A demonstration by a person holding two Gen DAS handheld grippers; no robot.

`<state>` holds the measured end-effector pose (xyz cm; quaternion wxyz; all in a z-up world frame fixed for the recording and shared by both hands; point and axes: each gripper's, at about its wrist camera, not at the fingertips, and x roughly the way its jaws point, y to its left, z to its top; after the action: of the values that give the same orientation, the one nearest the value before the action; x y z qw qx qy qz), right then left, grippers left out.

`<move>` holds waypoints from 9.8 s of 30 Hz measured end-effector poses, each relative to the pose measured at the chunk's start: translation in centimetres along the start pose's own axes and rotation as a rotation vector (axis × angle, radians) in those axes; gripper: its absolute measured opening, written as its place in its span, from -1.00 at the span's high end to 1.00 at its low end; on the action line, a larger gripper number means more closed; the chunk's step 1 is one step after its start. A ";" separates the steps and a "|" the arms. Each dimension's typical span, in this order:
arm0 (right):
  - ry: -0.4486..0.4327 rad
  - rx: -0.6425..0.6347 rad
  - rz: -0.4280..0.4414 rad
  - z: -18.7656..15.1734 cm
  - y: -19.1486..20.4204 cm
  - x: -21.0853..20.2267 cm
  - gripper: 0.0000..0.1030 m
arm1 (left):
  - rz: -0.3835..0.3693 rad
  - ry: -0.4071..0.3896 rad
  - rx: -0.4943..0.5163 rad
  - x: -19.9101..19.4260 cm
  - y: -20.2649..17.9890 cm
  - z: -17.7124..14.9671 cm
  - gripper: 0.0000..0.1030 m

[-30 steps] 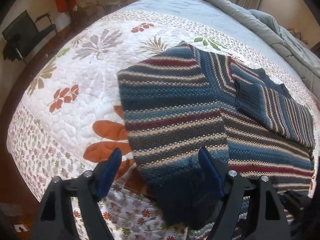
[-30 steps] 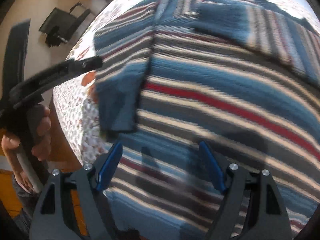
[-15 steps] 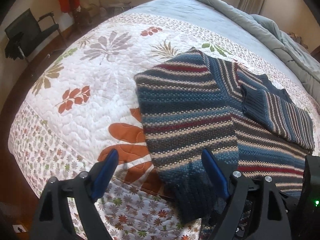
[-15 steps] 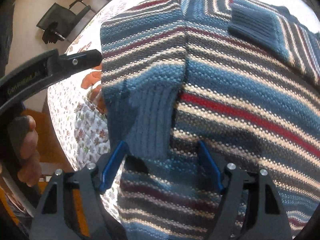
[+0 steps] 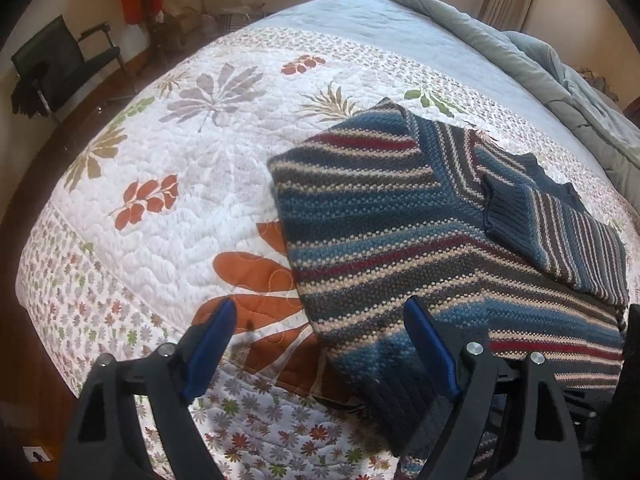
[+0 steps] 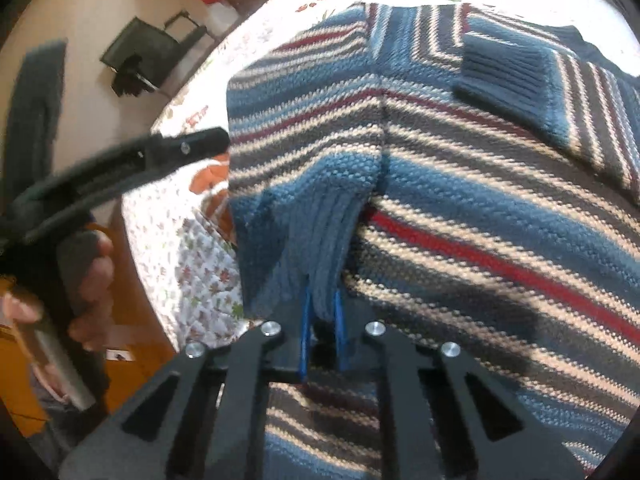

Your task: Fold small clothes

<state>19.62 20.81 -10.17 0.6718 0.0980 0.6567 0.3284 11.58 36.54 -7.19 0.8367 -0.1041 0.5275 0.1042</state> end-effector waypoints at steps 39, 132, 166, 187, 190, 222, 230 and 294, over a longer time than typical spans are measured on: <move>-0.213 0.289 -0.281 -0.3 -24.5 -16.9 0.07 | -0.029 0.017 0.199 2.8 -14.4 1.8 -0.69; -0.208 0.313 -0.360 1.6 -32.7 -16.5 0.47 | -0.033 0.053 0.289 10.3 -23.4 4.5 -0.82; -0.082 0.371 -0.267 -23.5 -21.4 -19.7 0.25 | 0.038 0.173 0.283 1.6 -10.8 -13.1 -0.80; -0.038 0.401 -0.261 -28.9 -19.7 -19.3 -0.12 | -0.021 0.238 0.277 -2.0 -9.7 -22.5 -0.83; -0.021 0.395 -0.235 -29.3 -19.5 -18.8 -0.13 | -0.027 0.240 0.287 -1.9 -10.1 -23.0 -0.84; -0.017 0.400 -0.174 -29.0 -20.0 -17.7 0.15 | -0.255 0.317 0.273 -1.2 -11.8 -22.4 -0.25; -0.037 0.371 -0.144 -28.8 -19.5 -18.1 0.68 | -0.241 0.305 0.203 -1.2 -11.2 -20.8 0.75; -0.290 0.414 -0.289 1.6 -35.3 -25.4 0.78 | -0.270 0.136 0.121 7.1 -19.3 9.2 0.63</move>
<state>34.12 -20.20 -9.07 0.7641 0.1846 0.6140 0.0708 27.98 21.12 -8.48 0.8101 -0.1301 0.5696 -0.0484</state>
